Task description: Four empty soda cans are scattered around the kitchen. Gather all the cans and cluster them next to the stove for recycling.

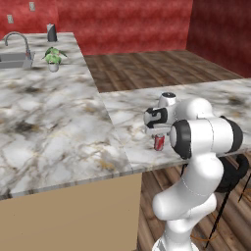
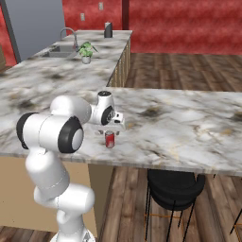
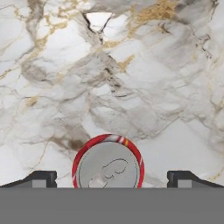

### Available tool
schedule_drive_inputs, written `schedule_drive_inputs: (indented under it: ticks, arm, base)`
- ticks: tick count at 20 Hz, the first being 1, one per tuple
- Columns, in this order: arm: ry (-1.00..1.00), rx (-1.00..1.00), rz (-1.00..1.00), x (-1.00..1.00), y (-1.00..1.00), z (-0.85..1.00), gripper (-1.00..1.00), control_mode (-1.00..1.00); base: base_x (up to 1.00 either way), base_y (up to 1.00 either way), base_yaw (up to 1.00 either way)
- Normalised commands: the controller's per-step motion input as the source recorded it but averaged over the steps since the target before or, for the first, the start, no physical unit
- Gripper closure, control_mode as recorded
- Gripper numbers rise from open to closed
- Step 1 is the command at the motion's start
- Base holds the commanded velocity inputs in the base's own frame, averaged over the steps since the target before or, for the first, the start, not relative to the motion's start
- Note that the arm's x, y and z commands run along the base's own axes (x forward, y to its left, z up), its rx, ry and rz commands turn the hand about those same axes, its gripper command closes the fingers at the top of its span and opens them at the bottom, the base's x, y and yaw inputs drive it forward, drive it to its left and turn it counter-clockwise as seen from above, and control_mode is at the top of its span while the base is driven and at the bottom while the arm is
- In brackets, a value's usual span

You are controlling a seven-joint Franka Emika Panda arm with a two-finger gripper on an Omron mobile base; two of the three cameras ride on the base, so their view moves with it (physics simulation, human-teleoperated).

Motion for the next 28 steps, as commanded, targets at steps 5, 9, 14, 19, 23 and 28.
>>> schedule_drive_inputs:
  ticks: [5,9,14,19,23,28]
  arm:
    - [0.0,0.0,0.0,0.0,-0.02,-0.12,-1.0,-1.0]
    - [0.0,0.0,0.0,0.0,0.0,-0.1,-1.0,-1.0]
    - [0.0,0.0,0.0,0.03,0.0,-0.09,-1.0,-1.0]
    - [0.0,0.0,0.0,0.0,0.0,-0.08,-1.0,-1.0]
    - [0.0,0.0,0.0,0.0,0.0,-0.09,1.0,-1.0]
    - [0.01,0.0,0.0,0.0,0.0,-0.05,1.0,-1.0]
  base:
    - [0.0,0.0,0.0]
    - [0.0,0.0,0.0]
    - [0.0,0.0,0.0]
    - [0.0,0.0,0.0]
    - [0.0,0.0,0.0]
    - [0.0,0.0,0.0]
